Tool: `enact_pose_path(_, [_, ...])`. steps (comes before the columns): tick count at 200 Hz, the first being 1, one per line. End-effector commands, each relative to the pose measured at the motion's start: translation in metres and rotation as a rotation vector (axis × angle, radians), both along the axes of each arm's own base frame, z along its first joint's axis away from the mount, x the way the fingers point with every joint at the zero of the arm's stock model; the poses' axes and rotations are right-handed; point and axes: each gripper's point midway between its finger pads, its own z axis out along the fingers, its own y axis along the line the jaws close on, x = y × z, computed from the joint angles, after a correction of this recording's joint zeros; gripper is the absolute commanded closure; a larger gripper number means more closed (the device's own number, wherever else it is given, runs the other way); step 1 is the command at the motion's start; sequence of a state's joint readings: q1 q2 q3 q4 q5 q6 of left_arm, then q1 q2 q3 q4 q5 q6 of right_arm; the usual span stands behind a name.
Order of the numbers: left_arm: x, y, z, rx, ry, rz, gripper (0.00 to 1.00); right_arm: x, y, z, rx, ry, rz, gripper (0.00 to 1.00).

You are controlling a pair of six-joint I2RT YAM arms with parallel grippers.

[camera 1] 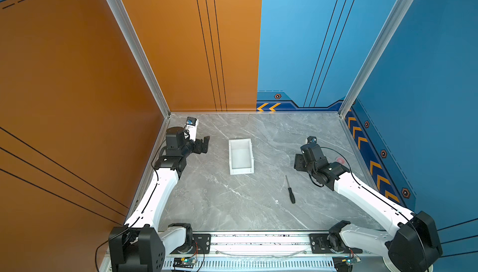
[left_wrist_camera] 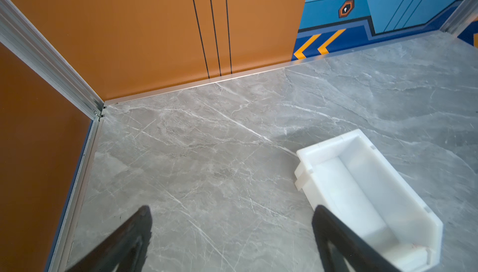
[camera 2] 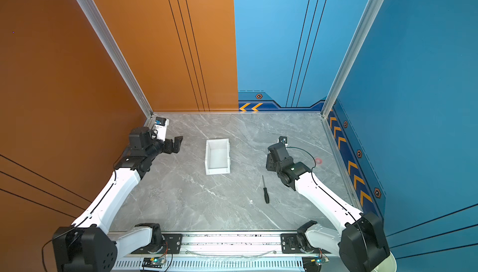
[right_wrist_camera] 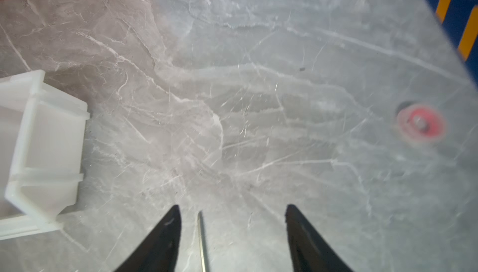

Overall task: Put the screwdriver in the bin
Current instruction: Pick up the screwdriver from the center of the table.

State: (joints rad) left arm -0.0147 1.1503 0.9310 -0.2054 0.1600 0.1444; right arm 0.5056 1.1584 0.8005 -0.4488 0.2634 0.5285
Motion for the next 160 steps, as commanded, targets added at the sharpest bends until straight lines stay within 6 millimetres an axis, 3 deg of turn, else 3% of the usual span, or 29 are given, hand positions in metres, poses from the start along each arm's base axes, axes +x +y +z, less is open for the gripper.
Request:
enact_pose_path(1, [-0.036, -0.007, -0.019, 0.023, 0.191, -0.049, 0.02, -0.044, 0.002, -0.030, 0.045, 0.179, -0.010, 0.41])
enact_pose_path(19, [-0.047, -0.018, -0.024, 0.013, 0.254, -0.088, 0.02, -0.060, 0.006, -0.039, 0.015, 0.229, 0.020, 0.41])
enact_pose_path(25, [-0.046, -0.021, -0.012, 0.010, 0.237, -0.096, 0.02, -0.066, 0.009, -0.042, 0.007, 0.249, 0.037, 0.40])
enact_pose_path(58, [-0.051, -0.030, -0.018, -0.016, 0.266, -0.119, 0.02, -0.089, 0.017, -0.060, -0.015, 0.322, 0.089, 0.40])
enact_pose_path(127, [-0.043, -0.037, -0.028, -0.028, 0.310, -0.120, 0.02, -0.109, 0.036, -0.086, -0.022, 0.387, 0.163, 0.45])
enact_pose_path(160, [-0.042, -0.037, -0.030, -0.019, 0.316, -0.120, 0.02, -0.113, 0.033, -0.100, -0.061, 0.416, 0.153, 0.46])
